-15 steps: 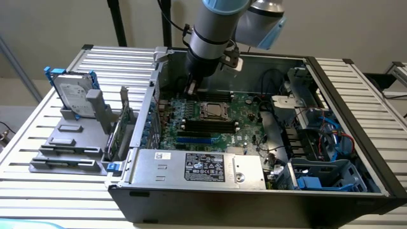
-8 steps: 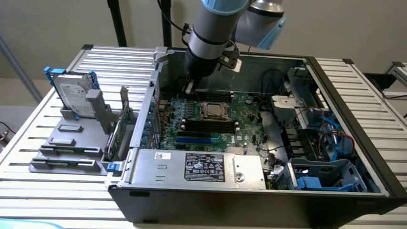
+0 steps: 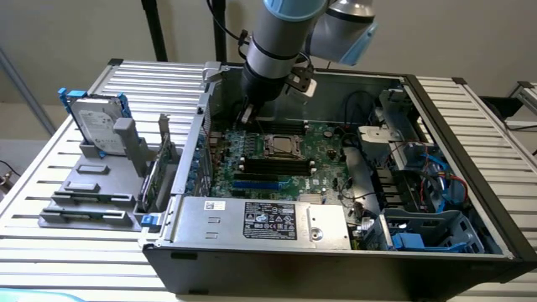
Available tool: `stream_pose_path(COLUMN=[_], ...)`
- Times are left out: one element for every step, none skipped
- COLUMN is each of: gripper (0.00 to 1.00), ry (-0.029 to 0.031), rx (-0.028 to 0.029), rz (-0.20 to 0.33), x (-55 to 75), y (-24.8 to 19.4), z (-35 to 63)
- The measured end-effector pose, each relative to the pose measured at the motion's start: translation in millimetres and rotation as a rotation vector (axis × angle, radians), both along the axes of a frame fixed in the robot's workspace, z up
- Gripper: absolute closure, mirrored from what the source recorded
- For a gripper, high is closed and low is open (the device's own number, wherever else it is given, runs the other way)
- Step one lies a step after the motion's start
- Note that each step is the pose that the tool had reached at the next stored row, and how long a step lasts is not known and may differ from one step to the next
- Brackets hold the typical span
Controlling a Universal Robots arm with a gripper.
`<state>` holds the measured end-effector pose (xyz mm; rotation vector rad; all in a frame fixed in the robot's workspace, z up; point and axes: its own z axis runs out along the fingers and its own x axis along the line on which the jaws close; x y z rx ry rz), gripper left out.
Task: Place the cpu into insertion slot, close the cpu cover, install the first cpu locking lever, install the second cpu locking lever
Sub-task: 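Install the first cpu locking lever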
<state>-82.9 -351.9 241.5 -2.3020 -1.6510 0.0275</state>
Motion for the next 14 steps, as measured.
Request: stream_pose_path(gripper=[0.89, 0.89, 0.89, 0.89, 0.89, 0.89, 0.89, 0.89, 0.89, 0.89, 0.89, 0.89, 0.89, 0.89], ry=[0.0019, 0.0038, 0.0055, 0.0067, 0.0074, 0.0079, 0.0083, 0.0086, 0.0090, 0.0093, 0.0096, 0.0100, 0.0103, 0.0105], rx=[0.0012, 0.0027, 0.0048, 0.0072, 0.0113, 0.0161, 0.0207, 0.0251, 0.0295, 0.0342, 0.0387, 0.0430, 0.0474, 0.0518], rz=[-0.007, -0.013, -0.021, -0.027, -0.034, -0.041, -0.049, -0.058, -0.066, -0.076, -0.085, -0.094, -0.102, -0.111], x=[-0.2, -0.4, -0.7, -0.9, -1.2, -1.5, -1.8, -2.1, -2.4, -2.7, -2.9, -3.2, -3.5, -3.8], y=[0.0, 0.0, 0.0, 0.0, 0.0, 0.0, 0.0, 0.0, 0.0, 0.0, 0.0, 0.0, 0.0, 0.0], z=[0.0, 0.0, 0.0, 0.0, 0.0, 0.0, 0.0, 0.0, 0.1, 0.1, 0.1, 0.2, 0.2, 0.2])
